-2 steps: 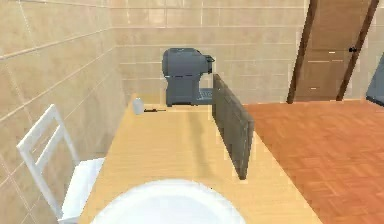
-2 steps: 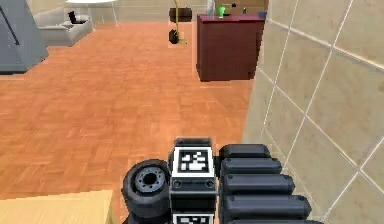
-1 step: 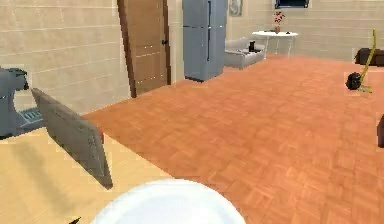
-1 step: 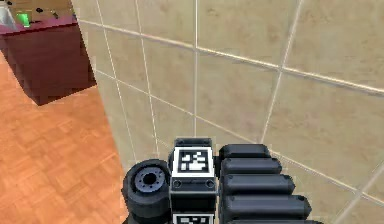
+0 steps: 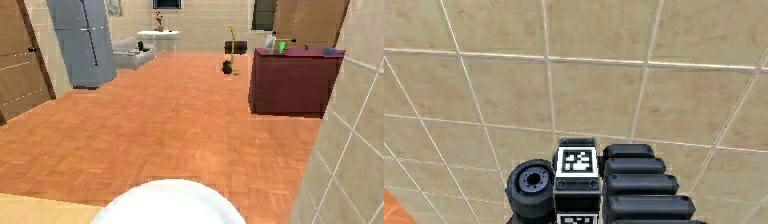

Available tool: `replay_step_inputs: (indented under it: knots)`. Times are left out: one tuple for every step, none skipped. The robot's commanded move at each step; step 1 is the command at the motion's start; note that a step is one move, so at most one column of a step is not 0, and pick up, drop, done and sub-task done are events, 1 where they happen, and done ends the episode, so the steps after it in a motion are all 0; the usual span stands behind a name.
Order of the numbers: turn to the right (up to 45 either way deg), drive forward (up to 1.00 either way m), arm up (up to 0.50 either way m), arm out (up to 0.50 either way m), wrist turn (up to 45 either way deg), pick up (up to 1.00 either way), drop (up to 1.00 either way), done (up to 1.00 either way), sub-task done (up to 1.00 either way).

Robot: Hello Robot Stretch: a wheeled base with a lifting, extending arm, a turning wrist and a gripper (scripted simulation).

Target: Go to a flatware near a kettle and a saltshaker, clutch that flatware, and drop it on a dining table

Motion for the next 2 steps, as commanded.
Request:
replay_step_inputs:
  knots:
    - [-45.0, 0.00, 0.00, 0.00, 0.0, 0.00, 0.00, 0.00, 0.00]
    - [-45.0, 0.00, 0.00, 0.00, 0.0, 0.00, 0.00, 0.00, 0.00]
